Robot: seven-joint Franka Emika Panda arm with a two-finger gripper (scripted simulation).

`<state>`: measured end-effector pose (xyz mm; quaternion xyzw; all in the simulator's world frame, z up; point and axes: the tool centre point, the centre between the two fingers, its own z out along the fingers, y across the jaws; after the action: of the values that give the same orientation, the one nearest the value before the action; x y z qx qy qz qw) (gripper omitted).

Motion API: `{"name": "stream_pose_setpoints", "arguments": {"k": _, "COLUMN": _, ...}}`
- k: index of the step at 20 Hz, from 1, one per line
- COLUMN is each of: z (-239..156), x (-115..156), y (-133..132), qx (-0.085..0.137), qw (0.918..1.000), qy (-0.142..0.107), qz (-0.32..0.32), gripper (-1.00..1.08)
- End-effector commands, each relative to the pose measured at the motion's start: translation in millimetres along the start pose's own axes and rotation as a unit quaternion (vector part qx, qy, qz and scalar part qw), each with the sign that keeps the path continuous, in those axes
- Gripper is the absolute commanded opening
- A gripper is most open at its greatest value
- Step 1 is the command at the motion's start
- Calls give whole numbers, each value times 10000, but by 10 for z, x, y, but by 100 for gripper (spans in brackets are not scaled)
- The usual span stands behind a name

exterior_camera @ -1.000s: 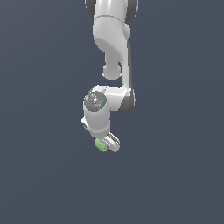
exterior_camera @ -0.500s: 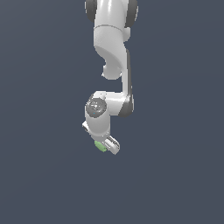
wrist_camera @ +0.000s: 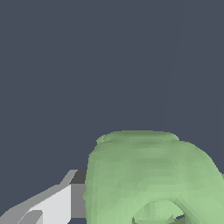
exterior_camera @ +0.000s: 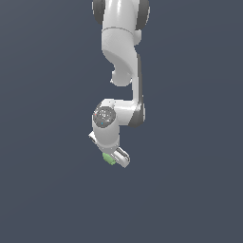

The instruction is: Pick up the object and move it to a goal position.

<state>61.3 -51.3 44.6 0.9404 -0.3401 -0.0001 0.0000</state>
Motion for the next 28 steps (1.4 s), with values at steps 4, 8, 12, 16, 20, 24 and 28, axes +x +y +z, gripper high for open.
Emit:
{"name": "stream_pose_setpoints", "arguments": {"k": 4, "z": -23, "x": -30, "y": -11, "qx": 0, "qw": 10000, "qy": 1, "qz": 0, "gripper": -100}}
{"name": "stream_pose_setpoints", "arguments": {"k": 8, "z": -89, "x": -124, "y": -45, "qx": 0, "qw": 10000, "qy": 1, "qz": 0, "gripper": -100}}
{"name": "stream_pose_setpoints", "arguments": {"k": 12, "z": -208, "x": -290, "y": -105, "qx": 0, "qw": 10000, "qy": 1, "qz": 0, "gripper": -100}}
{"name": "stream_pose_setpoints", "arguments": {"k": 16, "z": -384, "x": -540, "y": -198, "qx": 2, "qw": 10000, "qy": -2, "qz": -3, "gripper": -100}}
{"name": "stream_pose_setpoints", "arguments": {"k": 20, "z": -627, "x": -877, "y": -323, "qx": 2, "qw": 10000, "qy": -2, "qz": -3, "gripper": -100}}
{"name": "stream_pose_setpoints", "arguments": {"k": 24, "z": -907, "x": -1261, "y": -468, "qx": 2, "qw": 10000, "qy": -2, "qz": -3, "gripper": -100}}
{"name": "stream_pose_setpoints", "arguments": {"k": 28, "z": -1184, "x": -1635, "y": -614, "qx": 1, "qw": 10000, "qy": 1, "qz": -4, "gripper": -100}}
